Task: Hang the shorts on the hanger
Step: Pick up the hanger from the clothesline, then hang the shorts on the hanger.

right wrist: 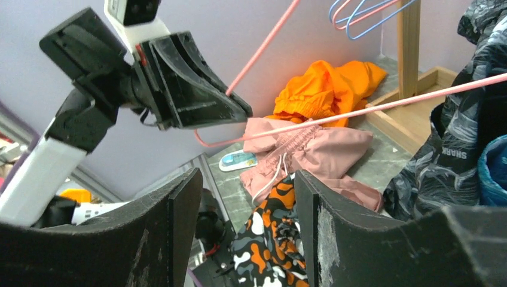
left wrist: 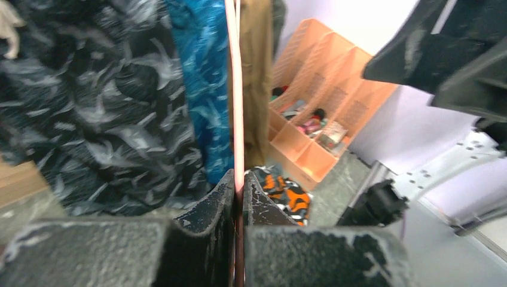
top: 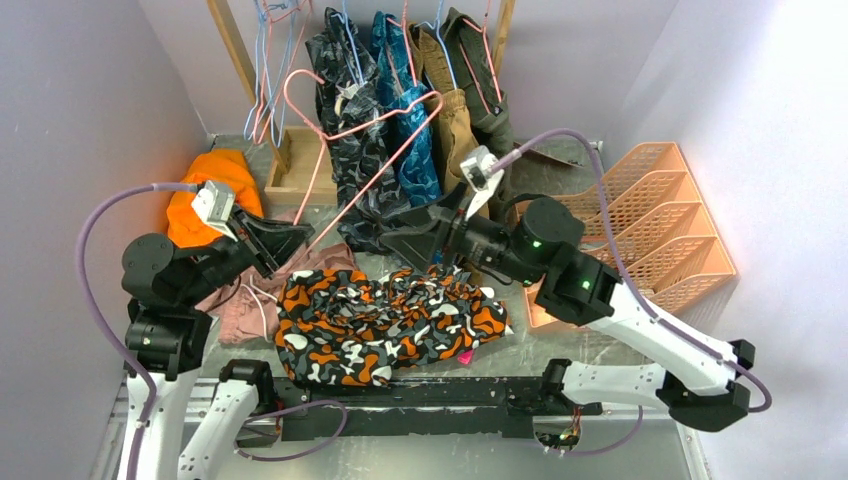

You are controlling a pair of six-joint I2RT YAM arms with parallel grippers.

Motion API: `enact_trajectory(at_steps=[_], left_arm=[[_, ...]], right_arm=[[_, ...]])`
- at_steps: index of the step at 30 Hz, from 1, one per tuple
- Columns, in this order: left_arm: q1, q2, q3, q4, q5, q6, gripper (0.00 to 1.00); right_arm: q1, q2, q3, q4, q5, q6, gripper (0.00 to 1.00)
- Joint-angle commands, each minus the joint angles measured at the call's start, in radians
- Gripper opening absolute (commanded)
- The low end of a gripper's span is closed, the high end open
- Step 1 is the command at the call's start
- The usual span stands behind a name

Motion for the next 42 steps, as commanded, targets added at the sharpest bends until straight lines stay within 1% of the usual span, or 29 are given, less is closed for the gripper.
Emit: enact_trajectory(at_steps=[1,4,5,7,14,16,23,29,32,36,38,42], left_arm=[[-0.008,-0.041,-0.067,-0.057,-0.190,0.112,0.07],[-0.008,-0.072,-0.116,-0.040,-0.223,0.120,0.07],[-0.008,-0.083,-0.130,-0.025,-0.222,0.115,0.07],[-0.008,-0.109,-0.158,0.003,-0.214,0.101,0.07],[-0.008,-0.166,-0.205,0.031,-0.193,0.090,0.07],[-0.008,-0.186,-0.205,0.028,-0.182,0.090,0.07],[-0.008,-0.252,-0.165,-0.050,-0.198,0.112,0.07],[-0.008,-0.298,-0.146,-0.071,-0.193,0.091,0.07],[-0.008,-0.310,-0.137,-0.085,-0.193,0.090,0.07],[-0.009,-0.328,-0.121,-0.109,-0.198,0.091,0.07],[-0.011,-0.337,-0.115,-0.118,-0.201,0.092,0.07],[-0.011,-0.345,-0.104,-0.125,-0.196,0.085,0.07]], right_arm=[[0.096,0.083,0.079,0.003,0.233,0.050,0.61],[0.208,0.182,0.147,-0.015,0.422,0.031,0.62],[0.227,0.215,0.174,-0.026,0.457,0.036,0.63],[0.238,0.271,0.210,-0.033,0.500,0.077,0.64],[0.239,0.389,0.252,0.052,0.595,0.170,0.68],[0.239,0.412,0.261,0.088,0.597,0.173,0.69],[0.250,0.456,0.280,0.197,0.508,0.161,0.69],[0.306,0.525,0.362,0.190,0.543,0.104,0.68],[0.315,0.550,0.392,0.171,0.609,0.117,0.66],[0.318,0.541,0.368,0.205,0.675,0.134,0.62],[0.318,0.539,0.351,0.238,0.675,0.130,0.60],[0.320,0.556,0.372,0.242,0.647,0.142,0.52]])
